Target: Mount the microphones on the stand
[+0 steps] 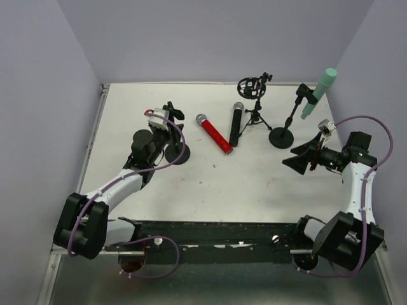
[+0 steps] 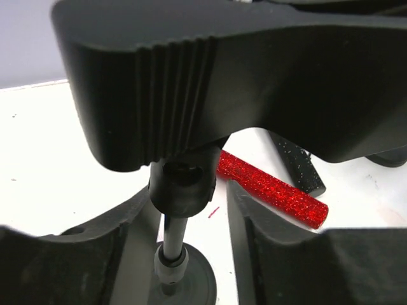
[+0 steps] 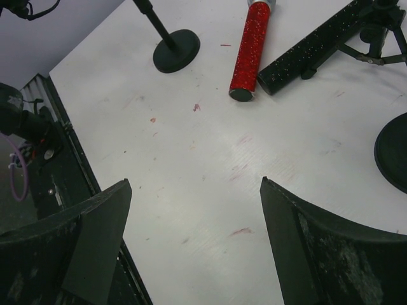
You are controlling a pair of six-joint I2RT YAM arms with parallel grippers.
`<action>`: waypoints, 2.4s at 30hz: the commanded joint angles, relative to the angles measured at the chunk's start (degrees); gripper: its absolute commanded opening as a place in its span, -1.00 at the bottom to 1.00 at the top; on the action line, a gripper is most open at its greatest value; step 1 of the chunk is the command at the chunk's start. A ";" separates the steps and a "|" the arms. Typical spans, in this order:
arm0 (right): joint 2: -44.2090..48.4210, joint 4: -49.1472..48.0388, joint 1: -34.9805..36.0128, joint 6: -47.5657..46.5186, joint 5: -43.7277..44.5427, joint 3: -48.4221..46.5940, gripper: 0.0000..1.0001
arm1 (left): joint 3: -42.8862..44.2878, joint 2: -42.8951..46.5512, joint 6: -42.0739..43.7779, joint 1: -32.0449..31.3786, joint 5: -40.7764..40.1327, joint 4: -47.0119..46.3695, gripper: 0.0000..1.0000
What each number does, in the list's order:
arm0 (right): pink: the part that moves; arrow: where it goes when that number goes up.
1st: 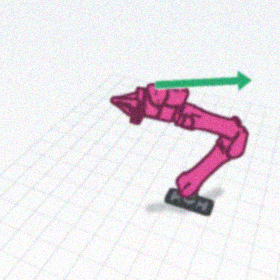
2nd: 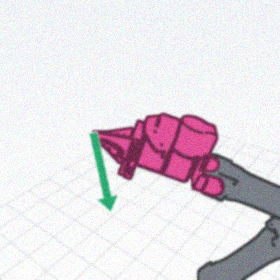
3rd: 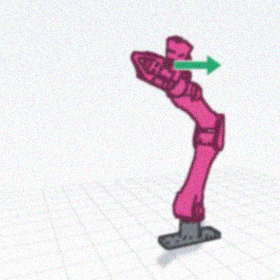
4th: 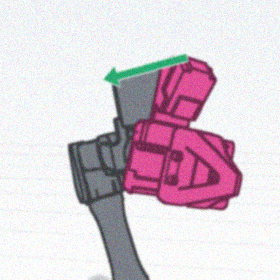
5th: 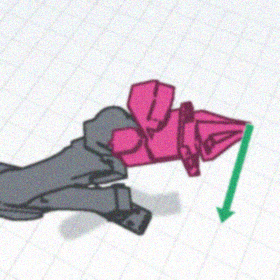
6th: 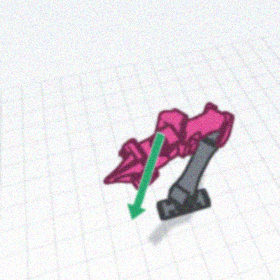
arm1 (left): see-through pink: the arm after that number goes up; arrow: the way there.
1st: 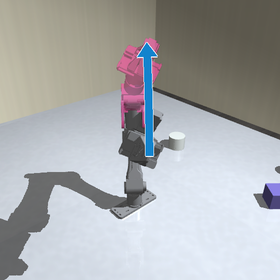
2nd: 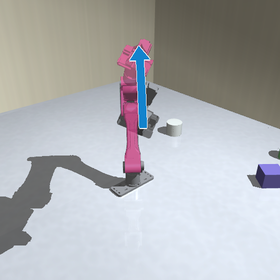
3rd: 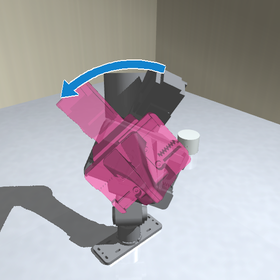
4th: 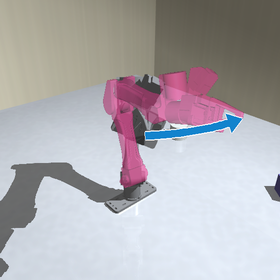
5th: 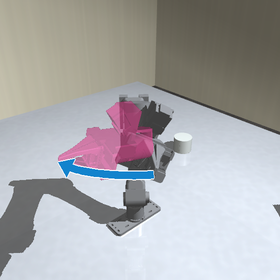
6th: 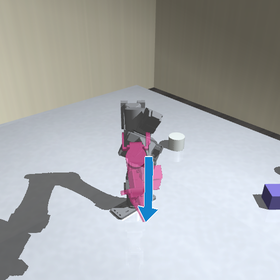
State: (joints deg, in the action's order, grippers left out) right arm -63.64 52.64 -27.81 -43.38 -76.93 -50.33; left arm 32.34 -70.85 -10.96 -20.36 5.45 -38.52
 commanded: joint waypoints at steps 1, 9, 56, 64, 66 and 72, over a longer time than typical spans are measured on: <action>0.53 0.88 0.13 -0.57 -2.53 0.32 0.81 | 0.62 -0.69 2.26 0.32 -1.50 -3.49 -0.12; 0.27 2.02 0.22 -1.27 -2.88 0.23 0.81 | -0.25 -0.35 3.40 0.32 0.52 -4.63 -0.93; -3.25 2.20 1.71 -2.15 -2.44 0.05 0.81 | -1.40 4.05 -4.59 -43.45 -38.50 -0.24 -0.14; -3.25 2.29 1.71 -2.68 -2.62 0.05 0.81 | -2.45 6.95 -5.83 -43.45 -35.96 2.57 0.54; -3.34 2.29 1.71 -2.68 -2.62 0.05 0.81 | -2.98 8.35 -5.74 -43.36 -34.21 3.45 0.64; -4.30 2.73 1.71 -3.47 -2.88 -0.03 0.81 | -6.14 12.92 -4.86 -43.36 -28.14 4.42 0.97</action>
State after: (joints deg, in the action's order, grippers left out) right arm -66.92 54.59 -26.30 -45.10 -77.91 -50.33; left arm 28.82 -61.21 -16.05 -63.51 -28.08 -35.14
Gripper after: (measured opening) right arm 0.906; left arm 0.971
